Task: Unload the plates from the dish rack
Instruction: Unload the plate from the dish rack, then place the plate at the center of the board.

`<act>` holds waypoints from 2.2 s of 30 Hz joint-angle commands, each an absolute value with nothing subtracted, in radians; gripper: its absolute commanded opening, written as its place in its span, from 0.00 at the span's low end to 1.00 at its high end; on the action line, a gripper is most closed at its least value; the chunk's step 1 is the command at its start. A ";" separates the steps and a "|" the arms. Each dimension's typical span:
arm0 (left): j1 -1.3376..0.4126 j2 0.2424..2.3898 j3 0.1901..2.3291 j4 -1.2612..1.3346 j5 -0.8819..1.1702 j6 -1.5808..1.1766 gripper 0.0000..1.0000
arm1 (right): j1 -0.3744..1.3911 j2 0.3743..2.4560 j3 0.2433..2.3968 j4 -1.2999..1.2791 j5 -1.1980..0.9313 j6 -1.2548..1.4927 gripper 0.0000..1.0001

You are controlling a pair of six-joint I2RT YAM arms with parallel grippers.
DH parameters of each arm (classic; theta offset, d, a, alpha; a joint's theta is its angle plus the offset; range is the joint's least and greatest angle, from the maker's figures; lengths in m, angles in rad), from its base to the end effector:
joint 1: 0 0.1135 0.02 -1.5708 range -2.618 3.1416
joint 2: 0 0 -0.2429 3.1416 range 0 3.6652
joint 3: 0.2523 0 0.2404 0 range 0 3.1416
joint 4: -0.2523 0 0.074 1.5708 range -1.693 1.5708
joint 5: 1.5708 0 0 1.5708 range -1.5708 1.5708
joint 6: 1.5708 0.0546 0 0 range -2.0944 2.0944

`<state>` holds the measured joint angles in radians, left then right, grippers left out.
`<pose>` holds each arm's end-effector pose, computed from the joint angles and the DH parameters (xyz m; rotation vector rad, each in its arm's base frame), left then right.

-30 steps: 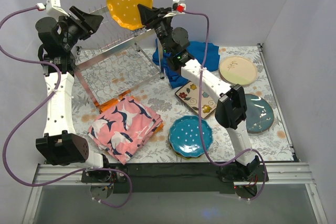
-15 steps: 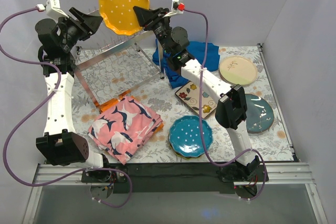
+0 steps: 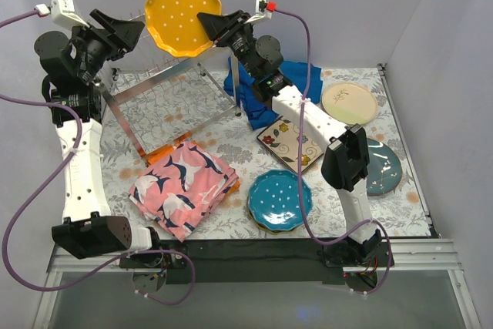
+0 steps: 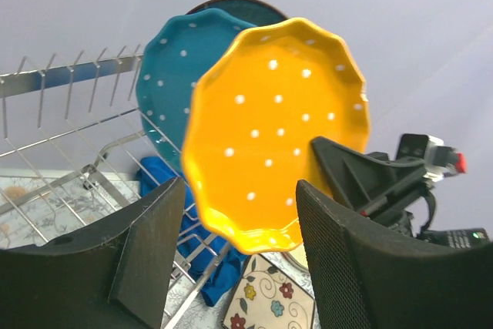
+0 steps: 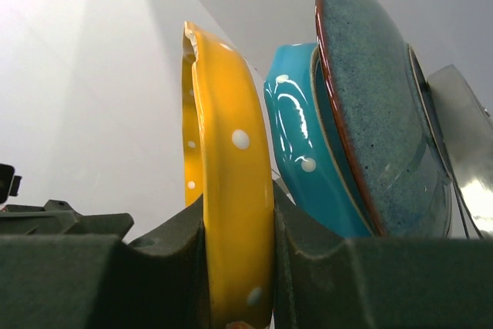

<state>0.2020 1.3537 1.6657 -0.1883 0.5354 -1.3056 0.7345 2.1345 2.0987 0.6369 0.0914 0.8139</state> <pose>0.2905 0.0311 0.4942 -0.7000 1.4391 -1.2639 0.3673 0.3250 0.4431 0.1339 1.0546 1.3710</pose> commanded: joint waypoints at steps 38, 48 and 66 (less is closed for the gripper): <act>0.177 1.173 1.416 -0.060 0.756 -1.341 0.60 | 0.431 1.261 1.142 0.738 -0.170 1.204 0.01; -0.141 1.174 1.393 -0.123 0.624 -1.195 0.63 | 0.350 0.902 0.704 0.457 -0.397 1.053 0.01; -0.298 0.899 1.062 -0.022 0.460 -1.063 0.66 | 0.348 0.617 0.298 0.101 -0.571 0.784 0.01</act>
<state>-0.2825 0.9932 1.1374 -0.1135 0.5259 -1.1168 0.3534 0.6720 0.3317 0.0147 -0.5224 0.7773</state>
